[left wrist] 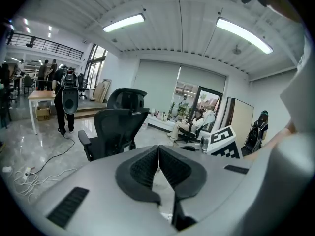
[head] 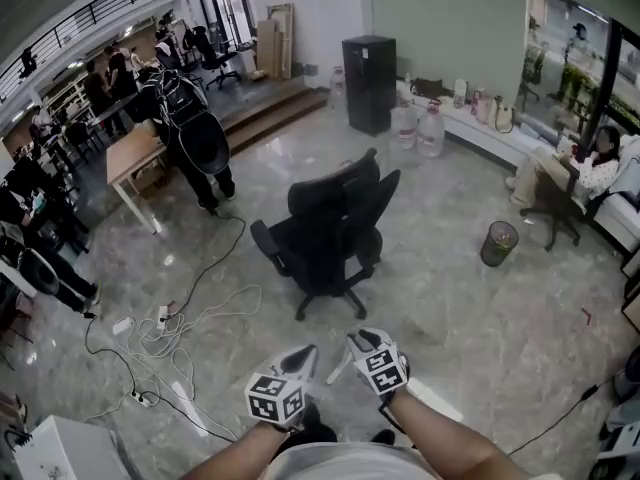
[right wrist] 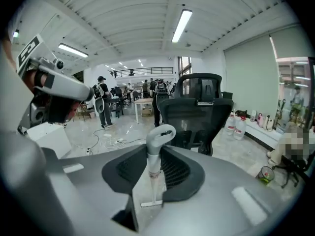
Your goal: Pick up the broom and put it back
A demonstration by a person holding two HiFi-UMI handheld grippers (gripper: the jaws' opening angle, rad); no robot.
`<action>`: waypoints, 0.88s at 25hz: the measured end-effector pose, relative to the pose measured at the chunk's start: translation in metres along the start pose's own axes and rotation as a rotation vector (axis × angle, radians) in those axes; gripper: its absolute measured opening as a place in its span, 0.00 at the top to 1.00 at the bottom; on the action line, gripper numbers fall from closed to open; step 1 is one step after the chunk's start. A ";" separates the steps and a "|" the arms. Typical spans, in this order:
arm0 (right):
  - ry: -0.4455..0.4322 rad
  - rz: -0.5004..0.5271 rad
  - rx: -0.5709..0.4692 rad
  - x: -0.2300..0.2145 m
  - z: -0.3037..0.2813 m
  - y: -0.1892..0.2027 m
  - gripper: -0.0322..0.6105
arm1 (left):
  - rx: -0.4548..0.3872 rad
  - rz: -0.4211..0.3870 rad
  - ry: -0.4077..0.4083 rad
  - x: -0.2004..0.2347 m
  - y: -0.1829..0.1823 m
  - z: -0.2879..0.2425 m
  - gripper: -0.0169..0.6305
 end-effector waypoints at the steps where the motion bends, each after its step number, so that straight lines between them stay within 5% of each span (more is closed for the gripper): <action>1: -0.004 0.000 0.000 -0.001 -0.010 -0.009 0.82 | 0.001 0.003 -0.003 0.008 -0.003 -0.005 0.96; 6: -0.003 -0.013 0.042 -0.011 -0.075 -0.035 0.81 | 0.000 0.024 -0.001 0.072 -0.027 -0.037 0.96; 14: 0.076 -0.076 0.210 -0.032 -0.211 -0.040 0.81 | 0.071 -0.065 0.095 0.195 -0.086 -0.096 0.96; 22: 0.151 -0.155 0.210 -0.089 -0.320 -0.069 0.81 | 0.127 -0.043 0.100 0.273 -0.118 -0.119 0.96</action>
Point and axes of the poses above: the fingertips, and each gripper's own axes: z backward along the fingers, x to its left, y out of its underside, the point moved 6 cm from there along z, backward along the fingers, and after that the axes turned 5 degrees about z, right-handed, at the moved point
